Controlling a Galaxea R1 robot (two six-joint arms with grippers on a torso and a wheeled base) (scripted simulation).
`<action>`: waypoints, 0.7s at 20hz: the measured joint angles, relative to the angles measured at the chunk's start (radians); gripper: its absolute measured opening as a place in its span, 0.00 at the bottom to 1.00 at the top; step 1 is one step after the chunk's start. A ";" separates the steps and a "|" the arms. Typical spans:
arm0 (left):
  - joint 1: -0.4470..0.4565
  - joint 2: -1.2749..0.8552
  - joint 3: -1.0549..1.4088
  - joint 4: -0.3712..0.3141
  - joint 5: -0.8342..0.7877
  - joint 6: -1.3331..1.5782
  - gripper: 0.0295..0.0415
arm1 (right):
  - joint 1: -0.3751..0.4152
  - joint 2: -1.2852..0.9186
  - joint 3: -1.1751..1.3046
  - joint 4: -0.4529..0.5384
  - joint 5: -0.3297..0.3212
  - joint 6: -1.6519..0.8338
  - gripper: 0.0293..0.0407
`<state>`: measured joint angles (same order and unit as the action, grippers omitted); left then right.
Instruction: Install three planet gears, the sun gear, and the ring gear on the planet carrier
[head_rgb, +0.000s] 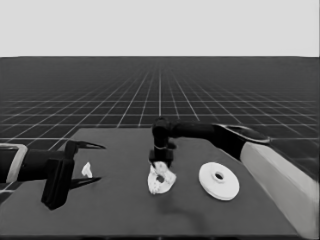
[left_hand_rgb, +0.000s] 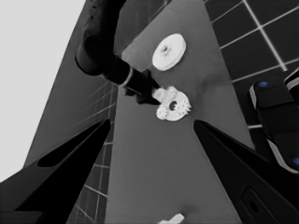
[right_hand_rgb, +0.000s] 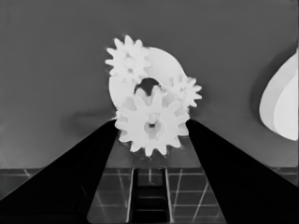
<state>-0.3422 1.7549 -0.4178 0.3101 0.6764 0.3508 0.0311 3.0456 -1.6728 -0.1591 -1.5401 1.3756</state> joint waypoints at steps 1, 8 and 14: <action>0.000 0.000 0.000 0.000 0.000 0.000 0.75 | 0.000 0.010 -0.020 0.001 0.001 -0.009 0.15; 0.000 0.000 0.000 0.000 0.000 0.000 0.75 | -0.109 0.040 -0.109 -0.100 0.036 -0.061 0.15; 0.000 0.000 0.000 0.000 0.000 0.000 0.75 | -0.121 0.044 -0.121 -0.113 0.042 -0.068 0.15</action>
<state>-0.3422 1.7549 -0.4178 0.3101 0.6764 0.3508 -0.0899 3.0891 -1.7940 -0.2721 -1.4978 1.3078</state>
